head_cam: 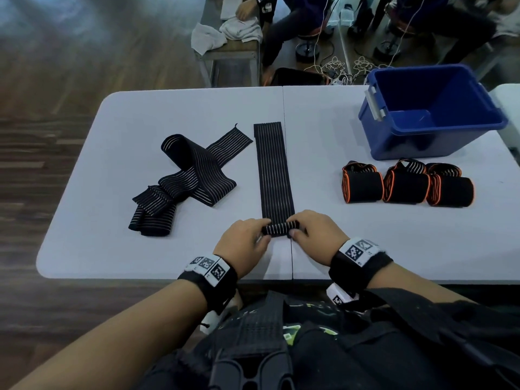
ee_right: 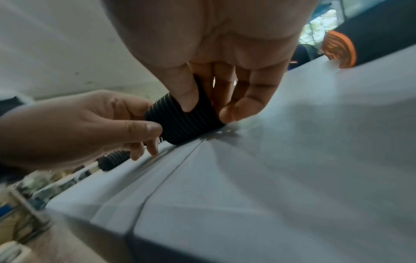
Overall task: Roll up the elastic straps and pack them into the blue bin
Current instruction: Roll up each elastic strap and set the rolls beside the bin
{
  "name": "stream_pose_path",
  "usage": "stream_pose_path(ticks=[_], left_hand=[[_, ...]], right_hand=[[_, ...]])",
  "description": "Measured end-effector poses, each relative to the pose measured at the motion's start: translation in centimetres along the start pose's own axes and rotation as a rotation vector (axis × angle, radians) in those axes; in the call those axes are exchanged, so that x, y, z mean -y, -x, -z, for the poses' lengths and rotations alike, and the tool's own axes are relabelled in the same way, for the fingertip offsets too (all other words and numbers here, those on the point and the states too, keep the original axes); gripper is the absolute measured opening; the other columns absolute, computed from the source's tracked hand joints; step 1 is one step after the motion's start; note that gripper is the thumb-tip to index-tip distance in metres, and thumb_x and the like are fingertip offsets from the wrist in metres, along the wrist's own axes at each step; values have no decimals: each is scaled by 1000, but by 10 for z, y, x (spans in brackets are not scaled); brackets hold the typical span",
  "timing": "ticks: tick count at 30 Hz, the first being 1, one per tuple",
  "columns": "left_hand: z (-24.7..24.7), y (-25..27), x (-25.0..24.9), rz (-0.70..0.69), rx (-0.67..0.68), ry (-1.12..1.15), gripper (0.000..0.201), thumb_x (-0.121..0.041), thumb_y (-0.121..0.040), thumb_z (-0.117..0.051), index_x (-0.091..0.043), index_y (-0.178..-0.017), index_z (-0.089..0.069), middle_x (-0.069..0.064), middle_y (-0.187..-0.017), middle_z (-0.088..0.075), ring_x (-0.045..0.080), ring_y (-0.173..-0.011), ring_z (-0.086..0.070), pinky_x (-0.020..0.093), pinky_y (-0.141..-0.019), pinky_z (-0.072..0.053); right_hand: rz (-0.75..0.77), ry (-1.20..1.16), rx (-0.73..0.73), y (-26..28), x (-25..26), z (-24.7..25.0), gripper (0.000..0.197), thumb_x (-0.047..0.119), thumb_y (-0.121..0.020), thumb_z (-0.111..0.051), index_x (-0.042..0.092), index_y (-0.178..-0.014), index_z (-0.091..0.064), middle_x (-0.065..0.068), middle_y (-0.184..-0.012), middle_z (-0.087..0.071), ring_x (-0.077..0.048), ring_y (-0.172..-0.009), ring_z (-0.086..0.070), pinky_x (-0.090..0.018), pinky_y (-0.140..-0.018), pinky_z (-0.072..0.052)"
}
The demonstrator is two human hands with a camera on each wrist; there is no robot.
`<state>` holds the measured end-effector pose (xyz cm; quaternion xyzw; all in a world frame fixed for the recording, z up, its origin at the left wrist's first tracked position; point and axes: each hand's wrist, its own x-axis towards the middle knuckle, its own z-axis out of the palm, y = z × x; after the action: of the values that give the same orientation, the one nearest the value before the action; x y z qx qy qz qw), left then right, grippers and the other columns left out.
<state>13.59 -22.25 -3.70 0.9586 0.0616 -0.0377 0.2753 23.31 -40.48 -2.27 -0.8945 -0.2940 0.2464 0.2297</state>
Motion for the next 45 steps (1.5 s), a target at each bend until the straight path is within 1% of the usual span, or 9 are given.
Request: stream_pose_path(ticks=[9, 14, 18, 21, 28, 31, 36, 39, 45], left_hand=[[4, -32, 2, 429, -83, 422, 23, -38, -89, -71, -27, -103, -56, -7, -76, -72, 9, -81, -67, 32, -78, -53], [5, -42, 2, 402, -40, 374, 16, -36, -89, -69, -28, -95, -56, -6, -70, -72, 10, -77, -68, 33, -78, -54], [8, -42, -2, 348, -33, 290, 17, -33, -91, -68, -29, -101, -55, -5, -68, -69, 11, -73, -66, 31, -72, -52], [10, -44, -4, 290, 2, 165, 16, -31, -95, -64, -28, -109, -57, -2, -76, -71, 16, -78, -66, 35, -76, -55], [16, -41, 0, 157, 137, -38, 56, -56, -86, -66, -26, -133, -57, -1, -102, -72, 19, -100, -65, 33, -84, -52], [22, -39, 5, 122, 180, -116, 68, -52, -78, -77, -33, -138, -52, -2, -113, -69, 18, -108, -62, 35, -89, -53], [12, -41, 17, 134, 118, -34, 52, -38, -90, -68, -37, -139, -51, -4, -89, -70, 17, -90, -65, 31, -77, -51], [8, -43, 21, 196, 74, 106, 39, -37, -94, -62, -38, -133, -57, -9, -69, -62, 10, -69, -59, 26, -65, -43], [3, -55, 16, 285, 42, 254, 21, -37, -97, -57, -29, -113, -68, -8, -70, -61, 14, -70, -59, 30, -65, -43]], right_hand=[[-273, -314, -137, -21, -3, -4, 31, 21, -92, -64, 22, -119, -48, 1, -81, -68, -17, -79, -67, -34, -79, -53], [-254, -257, -118, -23, -2, -4, 29, 22, -95, -59, 23, -123, -53, -5, -88, -68, -20, -82, -66, -37, -81, -55], [-253, -213, -92, -25, -1, -3, 35, 22, -97, -57, 20, -132, -56, -10, -112, -67, -24, -106, -62, -31, -93, -49], [-216, -153, -65, -25, 0, -1, 39, 25, -97, -57, 18, -136, -55, -8, -108, -67, -25, -109, -61, -32, -95, -49], [-155, 75, 72, -25, -4, 8, 67, 32, -84, -72, 29, -144, -43, -4, -114, -58, -24, -106, -60, -40, -91, -52], [-156, 42, 62, -28, -6, 6, 63, 32, -88, -69, 30, -145, -42, 2, -97, -57, -20, -95, -60, -37, -85, -52], [-148, 5, 39, -29, -5, 4, 50, 39, -95, -57, 27, -141, -46, -1, -106, -62, -22, -98, -61, -40, -87, -52], [-149, -30, 32, -33, -3, 5, 30, 41, -99, -47, 24, -123, -56, -1, -102, -65, -22, -93, -62, -42, -85, -53], [-217, -134, 6, -38, -2, 8, 30, 40, -103, -42, 16, -109, -59, -4, -97, -66, -26, -91, -60, -35, -78, -47]])
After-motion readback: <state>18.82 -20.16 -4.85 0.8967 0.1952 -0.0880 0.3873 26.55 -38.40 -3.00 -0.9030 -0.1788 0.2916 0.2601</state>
